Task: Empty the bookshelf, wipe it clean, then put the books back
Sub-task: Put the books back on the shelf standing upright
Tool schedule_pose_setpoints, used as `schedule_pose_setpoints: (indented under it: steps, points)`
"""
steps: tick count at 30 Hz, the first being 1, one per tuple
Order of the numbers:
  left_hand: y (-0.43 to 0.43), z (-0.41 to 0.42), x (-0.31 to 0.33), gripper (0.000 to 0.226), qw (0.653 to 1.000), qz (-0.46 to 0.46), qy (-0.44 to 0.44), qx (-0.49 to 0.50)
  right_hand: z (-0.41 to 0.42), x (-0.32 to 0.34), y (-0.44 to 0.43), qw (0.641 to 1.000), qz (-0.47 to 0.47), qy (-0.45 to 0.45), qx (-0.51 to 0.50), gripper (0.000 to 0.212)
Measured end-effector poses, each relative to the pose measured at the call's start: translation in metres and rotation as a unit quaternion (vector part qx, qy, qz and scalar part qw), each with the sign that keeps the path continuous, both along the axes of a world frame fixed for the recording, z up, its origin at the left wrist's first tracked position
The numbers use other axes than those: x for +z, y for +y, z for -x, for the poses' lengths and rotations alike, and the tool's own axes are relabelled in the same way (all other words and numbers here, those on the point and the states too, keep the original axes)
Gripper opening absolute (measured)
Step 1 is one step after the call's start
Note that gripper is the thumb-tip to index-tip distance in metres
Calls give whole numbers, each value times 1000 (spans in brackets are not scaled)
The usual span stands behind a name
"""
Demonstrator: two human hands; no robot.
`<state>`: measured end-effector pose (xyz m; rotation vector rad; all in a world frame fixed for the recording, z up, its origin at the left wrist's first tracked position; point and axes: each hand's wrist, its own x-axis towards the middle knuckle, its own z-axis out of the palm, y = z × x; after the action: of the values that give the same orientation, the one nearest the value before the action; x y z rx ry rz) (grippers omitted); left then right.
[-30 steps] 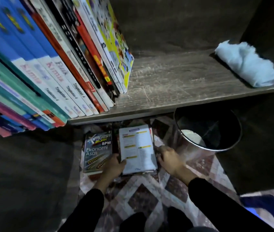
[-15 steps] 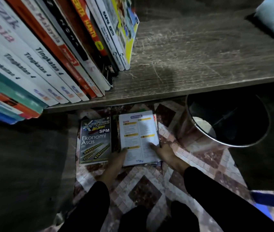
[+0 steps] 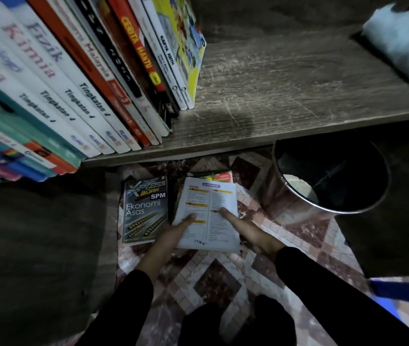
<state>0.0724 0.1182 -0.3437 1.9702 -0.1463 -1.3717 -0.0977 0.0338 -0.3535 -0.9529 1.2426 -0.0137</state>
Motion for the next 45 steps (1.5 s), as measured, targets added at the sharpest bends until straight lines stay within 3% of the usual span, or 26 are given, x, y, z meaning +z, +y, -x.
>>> schedule_pose_setpoints:
  steps: [2,6,11,18,28,32,36,42,45]
  points:
    - [3,-4,15,46,1000,0,14,-20,1,7,0,996,-41,-50,-59,76]
    - [12,-4,52,41,995,23,50,-80,1,38,2,975,-69,-149,-148,40]
    - [27,3,107,39,992,53,54,-98,7,93,15,976,-31,-136,-166,28]
    - [38,20,185,33,980,86,61,-166,38,173,43,963,45,-128,-235,34]
    - [49,84,269,28,949,168,38,-263,116,272,82,917,138,-192,-321,22]
    - [41,102,281,30,947,196,31,-253,132,288,74,909,188,-186,-321,26]
    - [22,111,288,25,951,222,48,-211,137,302,51,907,212,-193,-310,16]
    - [-16,127,268,36,964,251,33,-79,125,299,-12,938,232,-135,-221,34]
    - [-31,132,256,27,967,253,29,-11,114,283,-29,937,258,-109,-207,21]
